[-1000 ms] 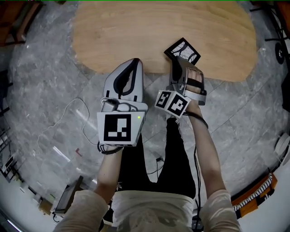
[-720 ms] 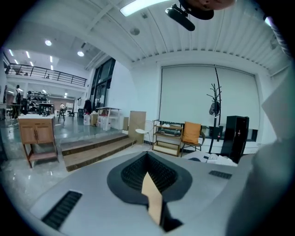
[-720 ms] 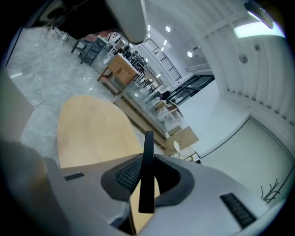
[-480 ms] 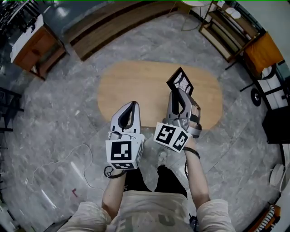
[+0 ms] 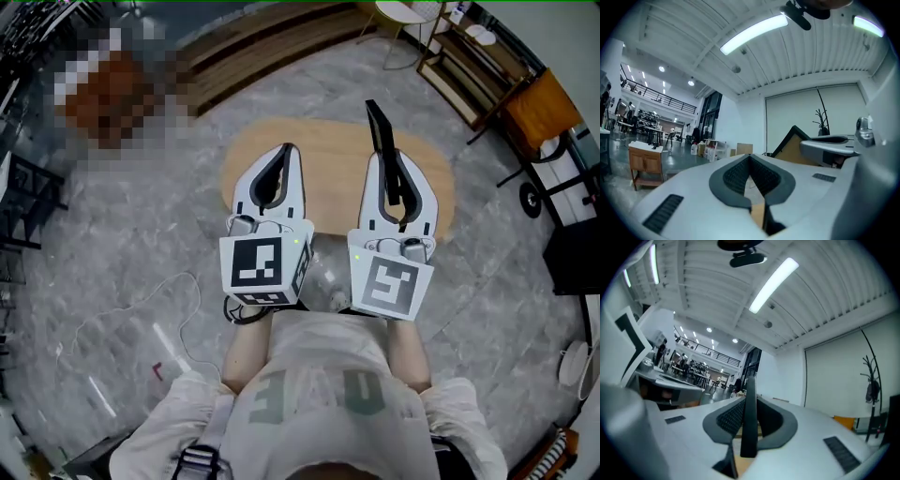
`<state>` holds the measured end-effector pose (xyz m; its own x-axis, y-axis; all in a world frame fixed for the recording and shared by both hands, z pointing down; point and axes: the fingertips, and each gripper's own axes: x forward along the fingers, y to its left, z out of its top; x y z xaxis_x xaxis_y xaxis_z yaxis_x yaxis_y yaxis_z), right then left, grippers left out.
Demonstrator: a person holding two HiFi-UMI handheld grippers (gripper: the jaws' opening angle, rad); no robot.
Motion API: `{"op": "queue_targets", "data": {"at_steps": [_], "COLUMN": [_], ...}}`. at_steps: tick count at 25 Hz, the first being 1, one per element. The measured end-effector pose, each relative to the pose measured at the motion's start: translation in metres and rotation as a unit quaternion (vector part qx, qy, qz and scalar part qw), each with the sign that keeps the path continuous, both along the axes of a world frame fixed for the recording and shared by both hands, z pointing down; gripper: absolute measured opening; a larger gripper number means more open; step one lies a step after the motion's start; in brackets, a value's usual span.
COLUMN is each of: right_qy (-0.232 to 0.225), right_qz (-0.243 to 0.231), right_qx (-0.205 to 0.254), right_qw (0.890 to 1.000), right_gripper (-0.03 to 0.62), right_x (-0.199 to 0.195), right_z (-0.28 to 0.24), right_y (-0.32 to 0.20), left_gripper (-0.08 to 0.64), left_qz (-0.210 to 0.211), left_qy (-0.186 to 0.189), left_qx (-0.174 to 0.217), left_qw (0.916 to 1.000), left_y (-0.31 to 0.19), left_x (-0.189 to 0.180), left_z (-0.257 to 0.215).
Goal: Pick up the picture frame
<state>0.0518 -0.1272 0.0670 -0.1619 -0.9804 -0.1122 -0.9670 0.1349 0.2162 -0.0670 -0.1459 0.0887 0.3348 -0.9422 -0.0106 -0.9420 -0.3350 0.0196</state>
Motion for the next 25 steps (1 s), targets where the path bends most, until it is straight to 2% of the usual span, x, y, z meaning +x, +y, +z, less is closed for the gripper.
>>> {"op": "queue_targets", "data": {"at_steps": [2, 5, 11, 25], "right_qy": [-0.031, -0.049, -0.06, -0.06], "right_qz": [-0.014, -0.029, -0.039, -0.044], "right_qx": [-0.008, -0.021, -0.029, -0.039], "right_qw": [0.999, 0.998, 0.997, 0.997], "right_gripper": [0.076, 0.077, 0.076, 0.076], "right_x": [0.005, 0.011, 0.029, 0.055], "right_z": [0.002, 0.011, 0.016, 0.025], "right_y": [0.014, 0.03, 0.043, 0.05], "left_gripper": [0.009, 0.009, 0.009, 0.009], "left_qz": [0.007, 0.017, 0.028, 0.02], "left_qy": [-0.004, -0.013, -0.026, -0.025], "left_qx": [0.012, 0.018, 0.018, 0.018], "left_qw": [0.9999, 0.9996, 0.9991, 0.9993], "left_y": [0.015, 0.034, 0.047, 0.054], "left_x": [0.008, 0.021, 0.05, 0.071], "left_z": [-0.005, 0.0, 0.001, 0.004]}}
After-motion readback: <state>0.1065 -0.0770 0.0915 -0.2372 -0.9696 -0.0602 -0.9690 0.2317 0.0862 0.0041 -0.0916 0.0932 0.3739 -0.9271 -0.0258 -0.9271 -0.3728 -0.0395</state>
